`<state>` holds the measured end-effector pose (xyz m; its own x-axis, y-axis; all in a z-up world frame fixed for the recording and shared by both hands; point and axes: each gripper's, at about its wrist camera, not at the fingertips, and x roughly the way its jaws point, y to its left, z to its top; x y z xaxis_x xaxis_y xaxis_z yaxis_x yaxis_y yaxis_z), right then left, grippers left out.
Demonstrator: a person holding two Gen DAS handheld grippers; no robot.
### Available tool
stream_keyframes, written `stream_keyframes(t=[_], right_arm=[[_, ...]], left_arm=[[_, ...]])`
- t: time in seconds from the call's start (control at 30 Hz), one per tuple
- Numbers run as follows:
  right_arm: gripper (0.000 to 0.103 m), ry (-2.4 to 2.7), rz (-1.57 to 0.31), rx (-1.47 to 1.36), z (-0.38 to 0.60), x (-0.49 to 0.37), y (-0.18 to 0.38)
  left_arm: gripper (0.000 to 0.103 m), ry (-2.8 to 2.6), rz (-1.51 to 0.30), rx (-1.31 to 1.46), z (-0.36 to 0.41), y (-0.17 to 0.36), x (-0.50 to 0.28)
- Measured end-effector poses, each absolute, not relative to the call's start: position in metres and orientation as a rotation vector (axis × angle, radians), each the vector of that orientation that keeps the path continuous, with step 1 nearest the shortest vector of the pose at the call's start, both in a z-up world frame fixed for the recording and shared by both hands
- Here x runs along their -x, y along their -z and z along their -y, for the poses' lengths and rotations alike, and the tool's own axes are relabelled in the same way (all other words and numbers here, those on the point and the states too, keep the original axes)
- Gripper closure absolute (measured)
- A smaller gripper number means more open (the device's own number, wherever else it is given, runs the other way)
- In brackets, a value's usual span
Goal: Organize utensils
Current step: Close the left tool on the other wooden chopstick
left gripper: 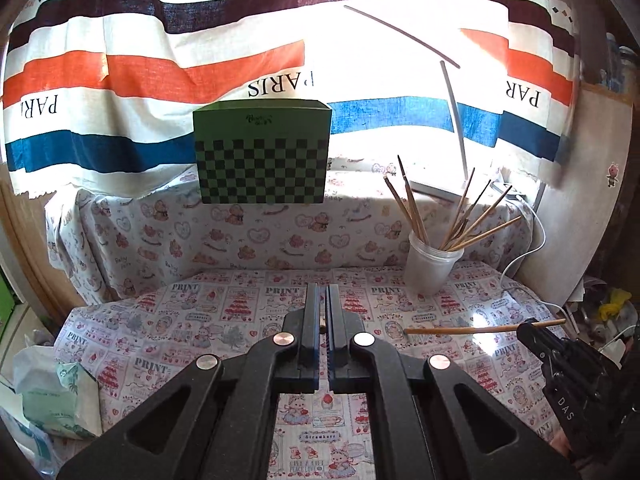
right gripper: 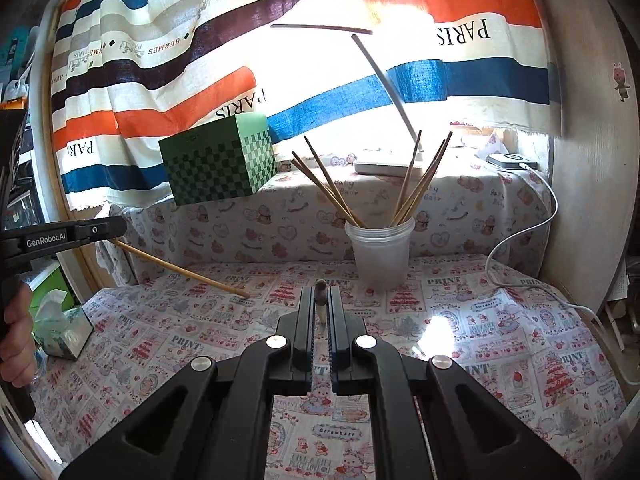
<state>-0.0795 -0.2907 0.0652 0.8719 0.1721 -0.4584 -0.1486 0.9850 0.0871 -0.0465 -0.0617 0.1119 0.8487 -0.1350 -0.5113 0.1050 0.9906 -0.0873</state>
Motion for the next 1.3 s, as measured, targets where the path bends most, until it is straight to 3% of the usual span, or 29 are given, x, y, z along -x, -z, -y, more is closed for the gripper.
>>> stream_keyframes(t=[0.23, 0.5, 0.63, 0.77, 1.2, 1.3], right_arm=[[0.097, -0.191, -0.470, -0.087, 0.287, 0.079, -0.069], [0.097, -0.203, -0.470, -0.087, 0.288, 0.078, -0.070], [0.097, -0.199, -0.471, -0.090, 0.288, 0.077, -0.069], [0.097, -0.205, -0.466, -0.084, 0.287, 0.076, -0.070], [0.097, -0.184, -0.453, -0.071, 0.287, 0.068, -0.076], [0.097, -0.194, -0.453, -0.078, 0.288, 0.066, -0.077]], left_arm=[[0.103, 0.124, -0.516, 0.046, 0.064, -0.120, 0.049], [0.102, 0.111, -0.604, 0.056, 0.055, -0.086, 0.038], [0.088, 0.133, -0.724, 0.075, 0.049, -0.049, 0.032], [0.060, 0.197, -0.834, 0.132, 0.044, -0.010, 0.022], [0.061, 0.189, -1.051, -0.019, 0.092, 0.022, -0.086], [0.074, 0.179, -1.130, -0.017, 0.099, 0.036, -0.108]])
